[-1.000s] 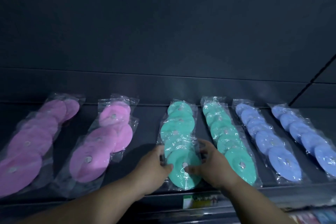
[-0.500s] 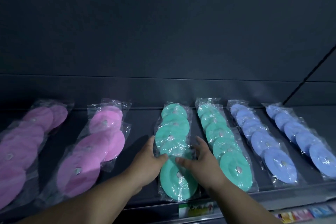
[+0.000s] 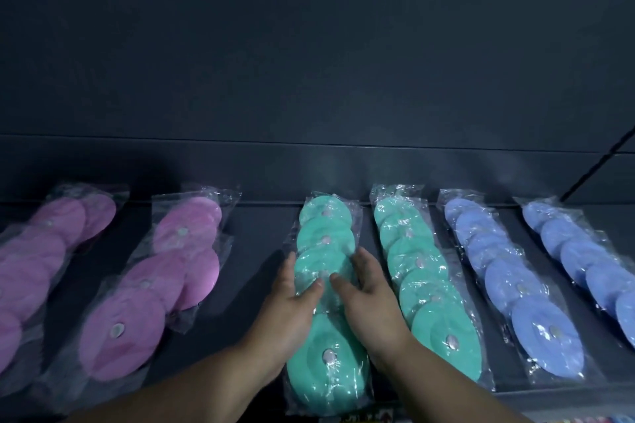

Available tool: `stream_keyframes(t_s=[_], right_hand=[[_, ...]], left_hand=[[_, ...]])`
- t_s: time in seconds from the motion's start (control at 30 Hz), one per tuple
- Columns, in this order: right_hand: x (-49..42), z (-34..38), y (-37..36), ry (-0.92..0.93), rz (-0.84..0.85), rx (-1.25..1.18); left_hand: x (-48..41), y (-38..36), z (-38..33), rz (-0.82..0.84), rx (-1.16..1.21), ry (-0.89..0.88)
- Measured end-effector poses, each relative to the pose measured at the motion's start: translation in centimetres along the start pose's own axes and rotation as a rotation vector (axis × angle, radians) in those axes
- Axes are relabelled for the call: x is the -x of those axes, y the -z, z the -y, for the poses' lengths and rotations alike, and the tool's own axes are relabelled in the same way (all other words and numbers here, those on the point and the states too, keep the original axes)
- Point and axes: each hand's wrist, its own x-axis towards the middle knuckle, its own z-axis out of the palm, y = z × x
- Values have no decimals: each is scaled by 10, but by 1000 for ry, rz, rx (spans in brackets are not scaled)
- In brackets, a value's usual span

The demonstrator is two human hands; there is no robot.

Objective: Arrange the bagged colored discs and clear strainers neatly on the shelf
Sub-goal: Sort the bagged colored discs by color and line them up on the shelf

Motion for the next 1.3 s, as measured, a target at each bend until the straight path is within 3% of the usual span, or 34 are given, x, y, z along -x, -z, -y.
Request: stream_keyframes(t_s=[0.17, 0.43, 0.67, 1.07, 1.2, 1.3], right_hand=[[-27, 7, 10, 0, -49, 57], [-84, 32, 9, -33, -22, 189], [-98, 34, 10, -68, 57, 201], [-98, 31, 9, -85, 174, 155], [-94, 29, 11, 37, 74, 339], [-88, 26, 10, 49, 31, 390]], left_hand=[[-30, 8, -15, -89, -77, -35], [-95, 7, -41, -32, -6, 50], [-94, 4, -37, -57, -156, 79], [-96, 10, -39, -95, -395, -20], [-93, 14, -36, -118, -510, -49], [-91, 13, -32, -49, -400, -53]])
